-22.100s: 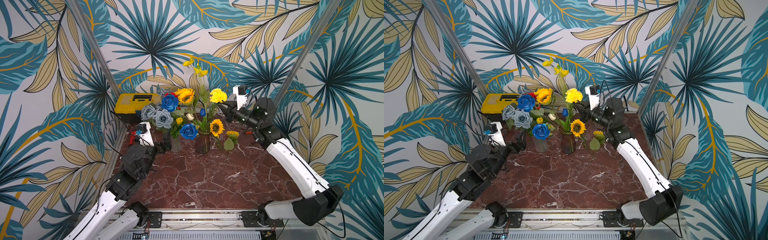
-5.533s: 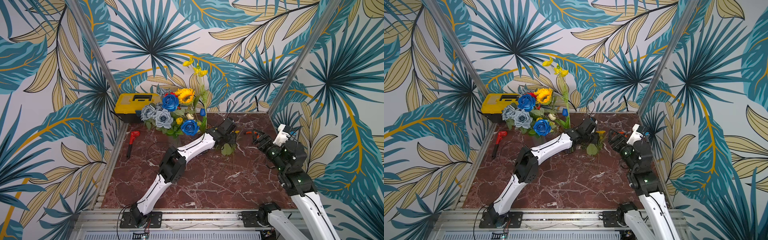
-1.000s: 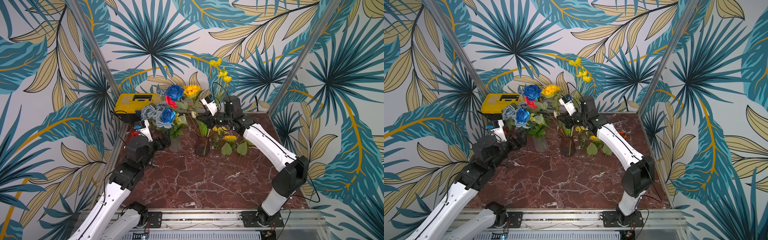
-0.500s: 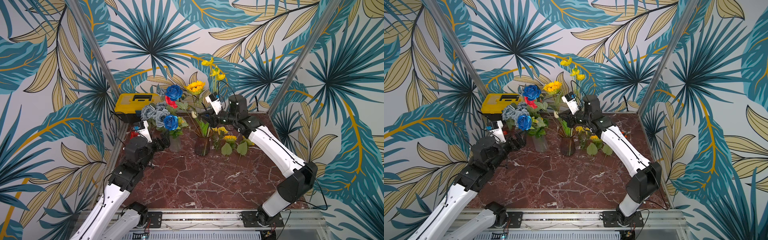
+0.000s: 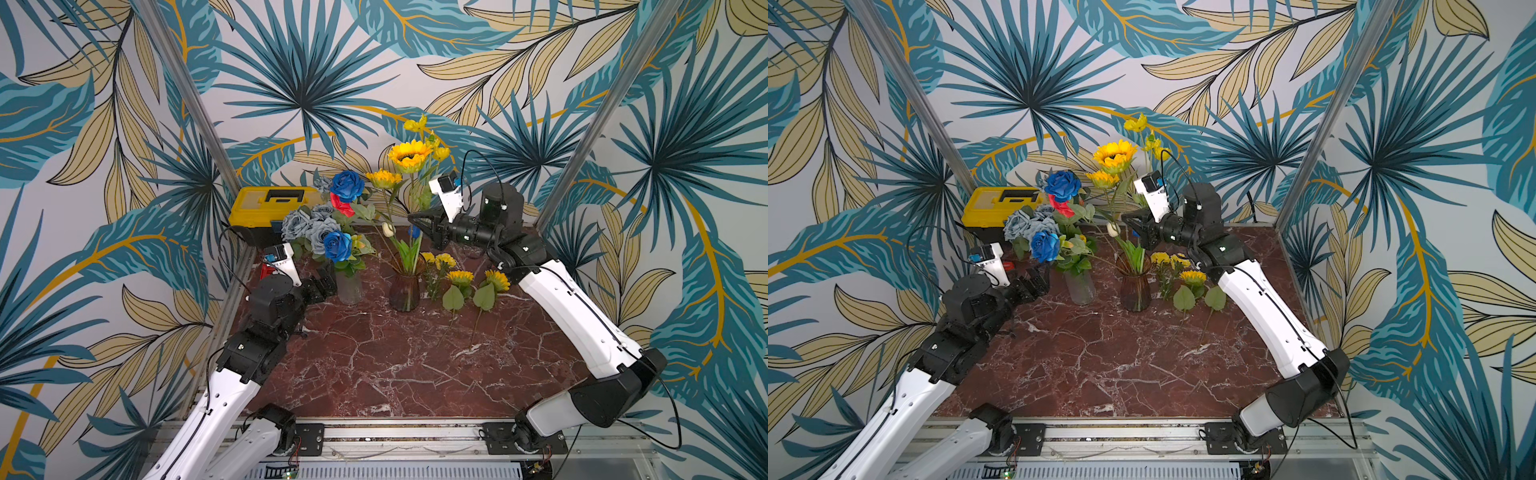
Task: Pick out yellow flowers from the vase
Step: Pick up the flower from the vase.
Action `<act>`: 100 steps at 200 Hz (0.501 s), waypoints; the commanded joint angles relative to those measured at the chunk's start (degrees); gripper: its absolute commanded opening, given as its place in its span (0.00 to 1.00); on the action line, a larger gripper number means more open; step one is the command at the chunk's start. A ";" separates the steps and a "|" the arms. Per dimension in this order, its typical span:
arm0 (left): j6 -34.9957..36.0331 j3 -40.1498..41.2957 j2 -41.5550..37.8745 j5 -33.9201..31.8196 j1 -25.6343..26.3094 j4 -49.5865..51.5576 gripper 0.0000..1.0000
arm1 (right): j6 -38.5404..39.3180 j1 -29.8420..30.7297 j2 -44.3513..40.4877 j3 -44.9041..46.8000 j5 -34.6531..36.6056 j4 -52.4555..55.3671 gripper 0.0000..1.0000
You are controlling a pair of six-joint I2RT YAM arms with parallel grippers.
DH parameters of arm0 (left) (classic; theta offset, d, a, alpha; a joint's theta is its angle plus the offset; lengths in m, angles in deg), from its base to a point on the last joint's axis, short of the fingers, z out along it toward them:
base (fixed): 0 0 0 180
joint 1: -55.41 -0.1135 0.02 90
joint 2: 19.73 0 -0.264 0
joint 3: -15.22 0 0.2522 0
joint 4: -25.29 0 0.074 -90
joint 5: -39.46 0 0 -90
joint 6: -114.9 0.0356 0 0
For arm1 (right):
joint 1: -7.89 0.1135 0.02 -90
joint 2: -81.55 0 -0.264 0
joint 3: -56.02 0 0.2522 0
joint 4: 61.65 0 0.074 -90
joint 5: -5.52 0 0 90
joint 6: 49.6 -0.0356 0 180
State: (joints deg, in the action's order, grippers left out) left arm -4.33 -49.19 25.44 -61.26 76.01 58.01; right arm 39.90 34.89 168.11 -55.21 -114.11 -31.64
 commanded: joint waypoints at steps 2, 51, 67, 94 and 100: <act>2.28 2.12 -1.56 -1.55 -0.87 -0.28 0.99 | -3.18 0.19 -3.19 -2.64 0.44 -3.18 0.00; 4.24 4.39 -2.80 -2.67 -1.89 -0.09 0.99 | -8.77 0.19 -6.34 -8.64 0.96 -4.90 0.00; 5.27 4.66 -2.94 -3.11 -2.22 0.54 0.99 | -9.88 0.16 -7.71 -10.85 1.94 -2.76 0.00; 7.19 5.49 -3.29 -2.53 -2.55 0.56 0.99 | -10.85 0.15 -10.39 -13.02 5.21 1.64 0.00; 7.72 5.55 -3.36 -2.26 -2.56 0.55 0.99 | -11.05 0.13 -10.97 -13.47 6.05 2.69 0.00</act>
State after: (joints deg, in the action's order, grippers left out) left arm 0.32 -44.93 23.06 -63.43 74.28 58.16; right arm 31.29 34.89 159.78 -66.77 -111.66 -33.06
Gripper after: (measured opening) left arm 0.995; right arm 0.074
